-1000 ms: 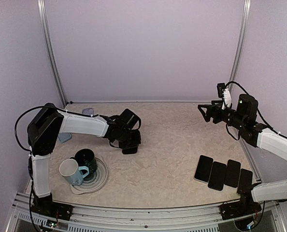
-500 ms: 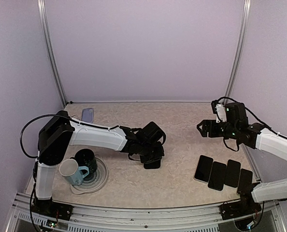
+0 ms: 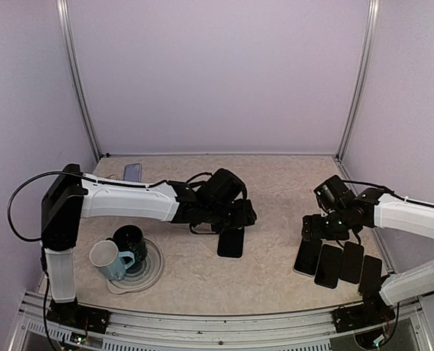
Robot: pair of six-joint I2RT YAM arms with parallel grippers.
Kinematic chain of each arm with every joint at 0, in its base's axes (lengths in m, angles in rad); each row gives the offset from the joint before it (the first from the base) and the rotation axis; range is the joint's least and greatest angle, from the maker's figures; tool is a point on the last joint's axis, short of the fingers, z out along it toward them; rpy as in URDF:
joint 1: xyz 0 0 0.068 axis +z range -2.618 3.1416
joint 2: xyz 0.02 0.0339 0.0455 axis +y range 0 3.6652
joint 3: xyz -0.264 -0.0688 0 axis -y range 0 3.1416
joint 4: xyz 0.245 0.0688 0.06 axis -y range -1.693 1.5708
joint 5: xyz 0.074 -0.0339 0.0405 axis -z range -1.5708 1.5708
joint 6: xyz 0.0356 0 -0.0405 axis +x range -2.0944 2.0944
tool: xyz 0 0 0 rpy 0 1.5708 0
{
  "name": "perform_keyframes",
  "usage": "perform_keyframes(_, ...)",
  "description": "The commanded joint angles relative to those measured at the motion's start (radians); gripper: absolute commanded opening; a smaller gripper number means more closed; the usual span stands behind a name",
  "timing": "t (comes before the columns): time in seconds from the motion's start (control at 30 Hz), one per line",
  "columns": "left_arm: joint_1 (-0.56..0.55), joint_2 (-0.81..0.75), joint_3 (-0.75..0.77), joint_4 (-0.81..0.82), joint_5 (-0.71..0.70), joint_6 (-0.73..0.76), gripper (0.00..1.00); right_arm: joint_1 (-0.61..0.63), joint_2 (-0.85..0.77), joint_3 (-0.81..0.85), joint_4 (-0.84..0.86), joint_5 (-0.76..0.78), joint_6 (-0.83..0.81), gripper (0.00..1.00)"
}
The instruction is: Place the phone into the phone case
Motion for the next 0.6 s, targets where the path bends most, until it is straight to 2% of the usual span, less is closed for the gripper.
perform_keyframes(0.0,0.048,-0.152,-0.023,0.057,-0.132,0.184,0.75,0.021,0.074,0.023,-0.143,0.026,0.131,0.94)
perform_keyframes(0.23,0.165,-0.187,-0.093,0.047,-0.104,0.245,0.75,0.025,0.152,-0.009,-0.084,-0.035,0.227,0.99)
perform_keyframes(0.5,0.202,-0.15,-0.091,0.036,-0.075,0.299,0.75,0.062,0.313,-0.013,0.003,-0.134,0.253,0.97)
perform_keyframes(0.57,0.203,-0.156,-0.106,0.041,-0.073,0.303,0.75,0.077,0.326,-0.01,0.042,-0.164,0.256,0.92)
